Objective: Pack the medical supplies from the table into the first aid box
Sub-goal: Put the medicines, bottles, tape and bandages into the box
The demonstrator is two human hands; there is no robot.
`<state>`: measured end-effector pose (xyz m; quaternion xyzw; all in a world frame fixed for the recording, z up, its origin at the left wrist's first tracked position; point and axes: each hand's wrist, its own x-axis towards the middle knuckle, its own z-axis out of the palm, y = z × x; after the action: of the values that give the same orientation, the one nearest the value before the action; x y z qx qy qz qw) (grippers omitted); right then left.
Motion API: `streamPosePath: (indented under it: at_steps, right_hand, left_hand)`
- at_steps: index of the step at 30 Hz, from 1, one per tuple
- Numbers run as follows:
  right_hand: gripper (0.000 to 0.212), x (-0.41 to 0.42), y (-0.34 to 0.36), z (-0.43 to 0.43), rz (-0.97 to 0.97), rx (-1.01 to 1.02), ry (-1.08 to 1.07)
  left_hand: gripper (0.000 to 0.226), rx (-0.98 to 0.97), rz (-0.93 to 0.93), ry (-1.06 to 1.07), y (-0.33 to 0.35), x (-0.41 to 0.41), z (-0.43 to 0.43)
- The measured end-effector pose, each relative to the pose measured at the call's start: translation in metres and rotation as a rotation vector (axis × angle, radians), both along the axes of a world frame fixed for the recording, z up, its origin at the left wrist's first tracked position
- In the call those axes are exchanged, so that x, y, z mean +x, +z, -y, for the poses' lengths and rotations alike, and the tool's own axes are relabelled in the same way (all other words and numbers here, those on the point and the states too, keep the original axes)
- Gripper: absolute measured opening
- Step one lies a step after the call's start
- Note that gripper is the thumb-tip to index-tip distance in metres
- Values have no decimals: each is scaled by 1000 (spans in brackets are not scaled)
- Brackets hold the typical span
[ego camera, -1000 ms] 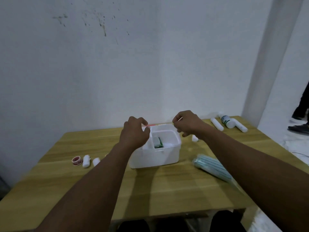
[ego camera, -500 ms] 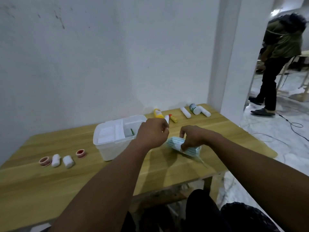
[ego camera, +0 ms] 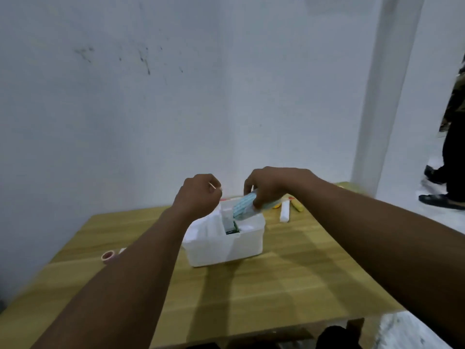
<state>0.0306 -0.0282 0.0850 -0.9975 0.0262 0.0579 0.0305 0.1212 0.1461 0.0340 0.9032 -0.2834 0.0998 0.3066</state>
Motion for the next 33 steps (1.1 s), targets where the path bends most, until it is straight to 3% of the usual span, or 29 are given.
streamPosePath:
  at_steps: [4,8,15,20,24,28,33]
  right_hand:
    - [49,24,-16,-28,-217,-156,8]
    - [52,47,-37,-39,-274,-75,7]
    - [35,54,-77,-33,-116,278,-71]
    - [21,50,-77,-24,11,380,-191]
    - [8,47,-75,-37,-56,435,-322]
    - [25,50,-87,-52,-30,479,-370]
    - [7,51,-93,-55,-9,759,-443]
  left_hand:
    - [22,9,-39,62,-28,18,-35]
    - [26,21,-34,115,-44,30,-52]
    - [29,-11,-42,139,-57,37,-57]
    - [29,-45,-44,166,-65,34,-57]
    - [30,-72,-77,166,-71,28,-52]
    - [29,-64,-58,184,-74,26,-49]
    - [31,-92,-58,218,-74,23,-49]
